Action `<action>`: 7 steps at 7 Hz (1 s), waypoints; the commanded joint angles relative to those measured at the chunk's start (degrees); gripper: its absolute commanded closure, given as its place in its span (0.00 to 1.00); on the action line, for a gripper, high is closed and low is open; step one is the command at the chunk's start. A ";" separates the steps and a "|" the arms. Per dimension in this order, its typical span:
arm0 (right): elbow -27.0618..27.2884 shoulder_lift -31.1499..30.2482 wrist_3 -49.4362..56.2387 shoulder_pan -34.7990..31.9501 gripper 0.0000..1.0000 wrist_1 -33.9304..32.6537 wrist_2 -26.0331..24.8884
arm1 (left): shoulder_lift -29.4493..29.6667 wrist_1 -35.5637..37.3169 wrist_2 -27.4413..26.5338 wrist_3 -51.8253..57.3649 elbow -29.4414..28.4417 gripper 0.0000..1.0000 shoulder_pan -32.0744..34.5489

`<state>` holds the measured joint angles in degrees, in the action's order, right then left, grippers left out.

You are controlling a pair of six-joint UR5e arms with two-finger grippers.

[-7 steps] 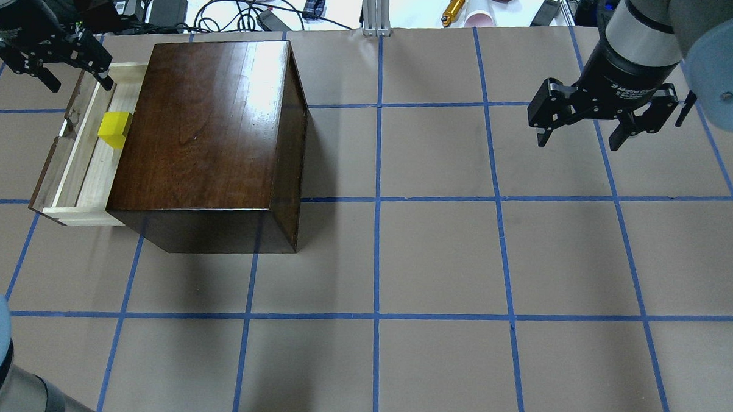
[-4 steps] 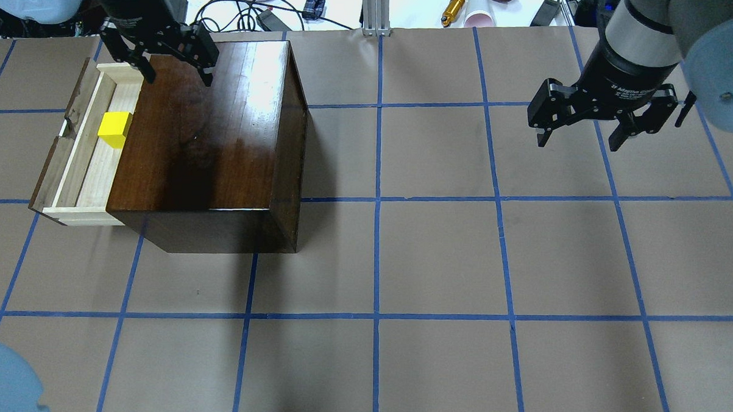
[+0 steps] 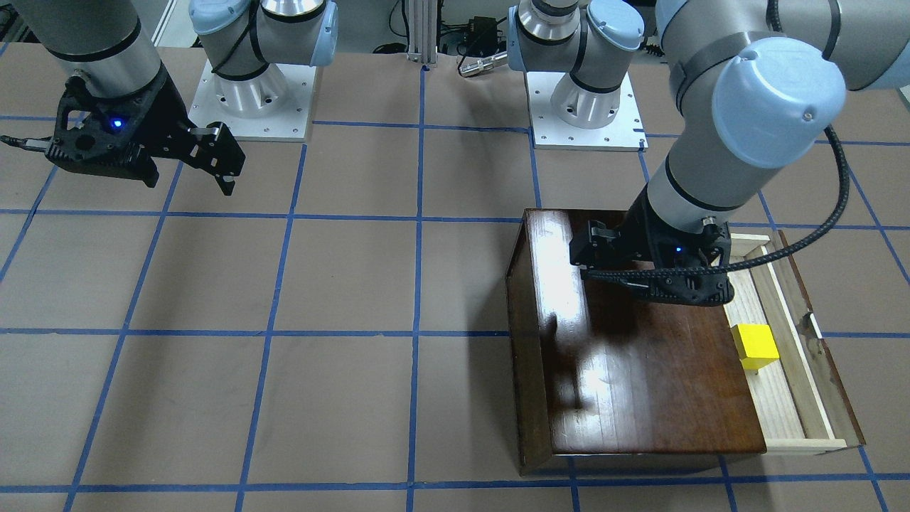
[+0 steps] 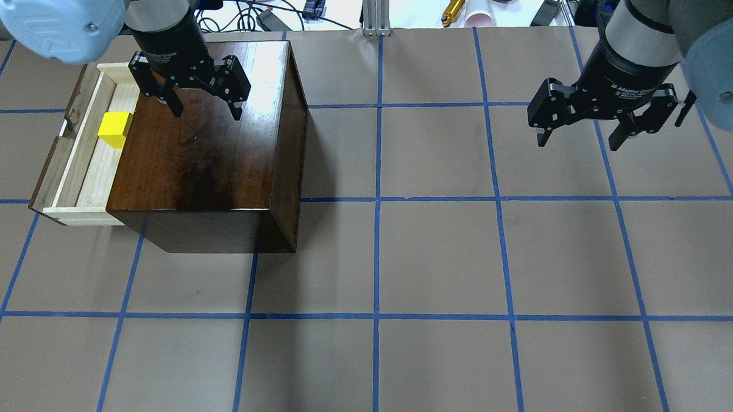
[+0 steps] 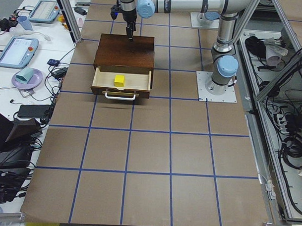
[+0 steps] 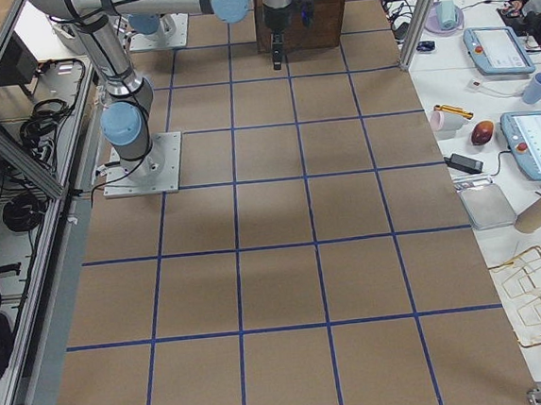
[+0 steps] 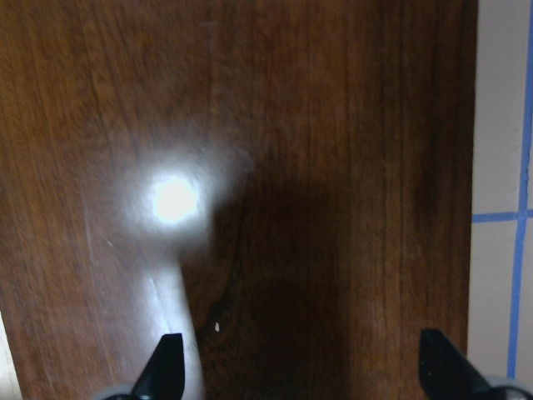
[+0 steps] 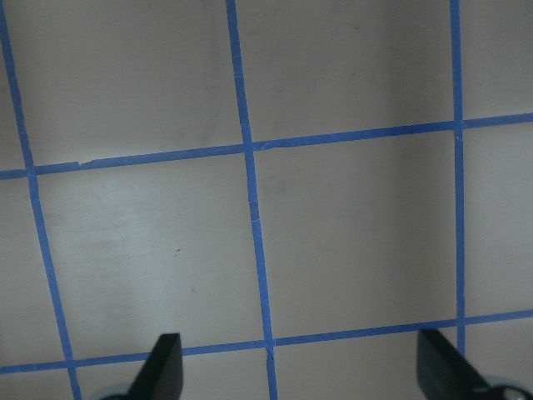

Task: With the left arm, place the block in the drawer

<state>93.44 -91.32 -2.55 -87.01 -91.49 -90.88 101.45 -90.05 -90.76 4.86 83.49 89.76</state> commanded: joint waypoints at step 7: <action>-0.01 0.00 0.00 0.00 0.00 0.00 0.00 | -2.31 -0.04 0.23 0.32 2.38 0.00 -1.00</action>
<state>93.45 -91.32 -2.55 -87.01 -91.49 -90.88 99.25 -90.07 -90.59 5.19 85.87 88.73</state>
